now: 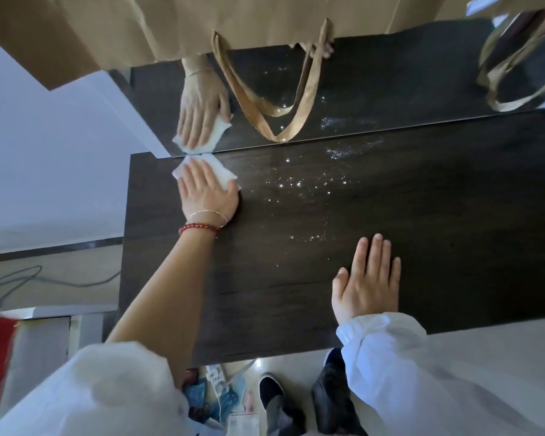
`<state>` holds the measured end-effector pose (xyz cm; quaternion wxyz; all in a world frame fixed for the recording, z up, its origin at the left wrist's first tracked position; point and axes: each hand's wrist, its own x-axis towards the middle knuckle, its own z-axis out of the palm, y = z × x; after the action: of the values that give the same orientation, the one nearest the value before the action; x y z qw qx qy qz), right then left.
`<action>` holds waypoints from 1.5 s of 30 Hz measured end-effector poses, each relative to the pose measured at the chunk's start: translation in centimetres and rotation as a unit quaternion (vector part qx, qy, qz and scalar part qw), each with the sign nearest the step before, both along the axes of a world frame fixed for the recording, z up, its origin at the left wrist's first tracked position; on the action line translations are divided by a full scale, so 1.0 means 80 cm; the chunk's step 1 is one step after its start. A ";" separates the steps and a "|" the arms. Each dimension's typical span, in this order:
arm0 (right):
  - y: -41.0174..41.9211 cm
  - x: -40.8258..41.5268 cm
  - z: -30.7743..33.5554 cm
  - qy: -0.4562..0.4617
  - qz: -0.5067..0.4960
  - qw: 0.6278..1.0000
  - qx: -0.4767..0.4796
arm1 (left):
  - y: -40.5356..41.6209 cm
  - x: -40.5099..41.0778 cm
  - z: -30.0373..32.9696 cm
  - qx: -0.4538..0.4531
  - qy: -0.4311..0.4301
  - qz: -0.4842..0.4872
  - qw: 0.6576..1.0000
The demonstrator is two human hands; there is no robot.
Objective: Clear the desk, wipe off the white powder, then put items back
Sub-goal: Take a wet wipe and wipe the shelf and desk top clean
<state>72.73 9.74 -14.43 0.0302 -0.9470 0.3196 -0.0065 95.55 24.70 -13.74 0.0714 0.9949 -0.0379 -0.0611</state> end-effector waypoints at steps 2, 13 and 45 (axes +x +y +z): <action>-0.001 0.000 -0.001 -0.007 0.001 1.000 0.004 | -0.053 -0.033 0.000 0.000 -0.014 -0.124 0.992; -0.001 -0.001 0.000 0.006 0.003 1.000 0.017 | 0.045 0.003 0.010 0.003 0.006 0.036 0.999; -0.008 -0.002 0.003 -0.027 0.006 0.998 0.052 | -0.057 -0.213 0.012 0.030 0.019 -0.320 0.947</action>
<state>72.54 9.06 -14.18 0.0884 -0.9456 0.3127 -0.0147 78.55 20.13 -12.75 0.0192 0.9309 -0.3506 -0.1010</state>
